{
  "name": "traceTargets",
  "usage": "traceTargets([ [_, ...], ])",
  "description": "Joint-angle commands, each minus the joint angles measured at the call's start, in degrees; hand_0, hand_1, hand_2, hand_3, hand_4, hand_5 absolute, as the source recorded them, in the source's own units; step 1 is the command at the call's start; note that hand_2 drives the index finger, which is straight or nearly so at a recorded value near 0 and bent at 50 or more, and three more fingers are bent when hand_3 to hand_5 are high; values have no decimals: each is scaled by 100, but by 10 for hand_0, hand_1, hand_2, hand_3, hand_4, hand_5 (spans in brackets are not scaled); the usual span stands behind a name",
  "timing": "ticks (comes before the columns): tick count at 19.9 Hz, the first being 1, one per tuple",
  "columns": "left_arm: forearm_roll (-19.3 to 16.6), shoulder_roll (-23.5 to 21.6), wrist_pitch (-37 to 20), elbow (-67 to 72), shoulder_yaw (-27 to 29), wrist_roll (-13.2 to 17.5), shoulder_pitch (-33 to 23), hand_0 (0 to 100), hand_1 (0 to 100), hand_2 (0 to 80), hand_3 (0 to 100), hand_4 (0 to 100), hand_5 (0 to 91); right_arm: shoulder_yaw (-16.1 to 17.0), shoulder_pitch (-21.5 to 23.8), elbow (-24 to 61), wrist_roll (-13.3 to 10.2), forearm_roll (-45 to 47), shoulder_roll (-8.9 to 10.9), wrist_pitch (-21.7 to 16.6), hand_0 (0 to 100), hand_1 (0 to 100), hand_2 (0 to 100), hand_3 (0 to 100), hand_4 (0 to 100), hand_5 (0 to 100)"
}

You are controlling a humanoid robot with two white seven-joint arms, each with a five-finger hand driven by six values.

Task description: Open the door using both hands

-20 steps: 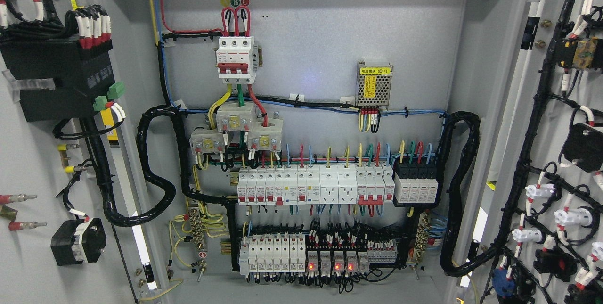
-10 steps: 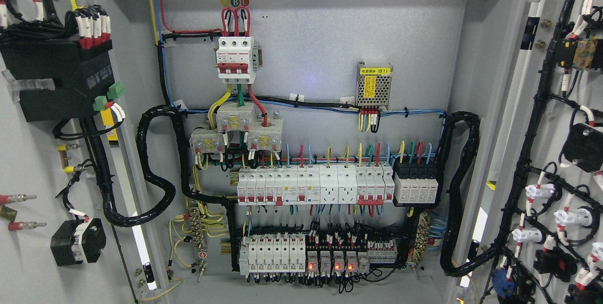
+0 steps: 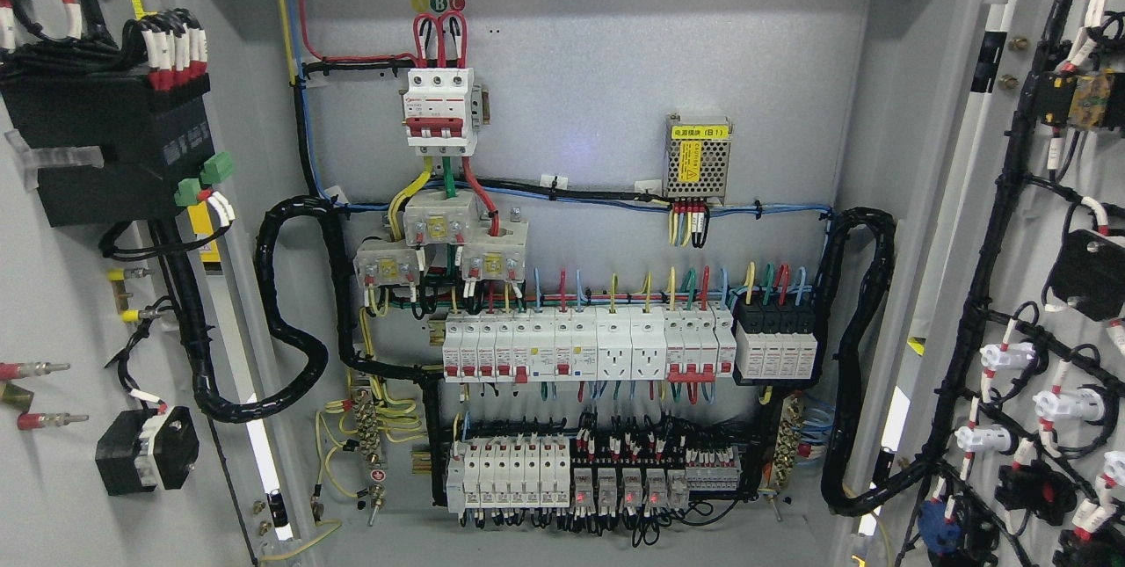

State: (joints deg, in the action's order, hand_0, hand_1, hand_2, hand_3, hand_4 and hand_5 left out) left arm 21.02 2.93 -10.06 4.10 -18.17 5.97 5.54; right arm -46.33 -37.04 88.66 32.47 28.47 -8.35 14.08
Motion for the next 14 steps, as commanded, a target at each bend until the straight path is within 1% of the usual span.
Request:
traceTargets([
  [1,25,6,-13,-32,6,0,9,0,0,0,0,0,0,1009,697,370,-30,-8,604,41,212,97,0,0,0,0],
  [2,25,24,-22,-50,6,0,17,0,0,0,0,0,0,1160,829,467,-38,-8,798,42,212,97,0,0,0,0],
  [3,25,24,-22,-180,15,0,26,0,0,0,0,0,0,1283,961,555,-56,-17,939,24,212,99,0,0,0,0],
  [4,25,-11,-22,-451,6,-8,-17,0,0,0,0,0,0,1423,1093,652,-65,-34,1036,15,212,99,0,0,0,0],
  [5,16,-46,-22,-907,6,-8,-96,0,0,0,0,0,0,1607,1225,766,-187,-52,1185,15,212,99,0,0,0,0],
  [7,-1,-247,-13,-1977,-3,0,-499,0,0,0,0,0,0,1933,1462,924,-625,-61,1475,-11,212,100,0,0,0,0],
  [8,-1,-379,30,-2653,-3,0,-736,0,0,0,0,0,0,2022,1620,1047,-836,-69,1598,-28,212,100,0,0,0,0],
  [10,-19,-555,57,-4024,-20,79,-1272,0,0,0,0,0,0,2189,2067,1424,-1075,-78,1687,-37,212,100,0,0,0,0],
  [12,-19,-757,75,-5116,-12,158,-1660,0,0,0,0,0,0,2408,2577,1706,-1128,-87,1923,-142,212,100,0,0,0,0],
  [14,-19,-1021,83,-6224,50,159,-2038,0,0,0,0,0,0,2716,3131,1813,-1128,-96,2117,-370,212,100,0,0,0,0],
])
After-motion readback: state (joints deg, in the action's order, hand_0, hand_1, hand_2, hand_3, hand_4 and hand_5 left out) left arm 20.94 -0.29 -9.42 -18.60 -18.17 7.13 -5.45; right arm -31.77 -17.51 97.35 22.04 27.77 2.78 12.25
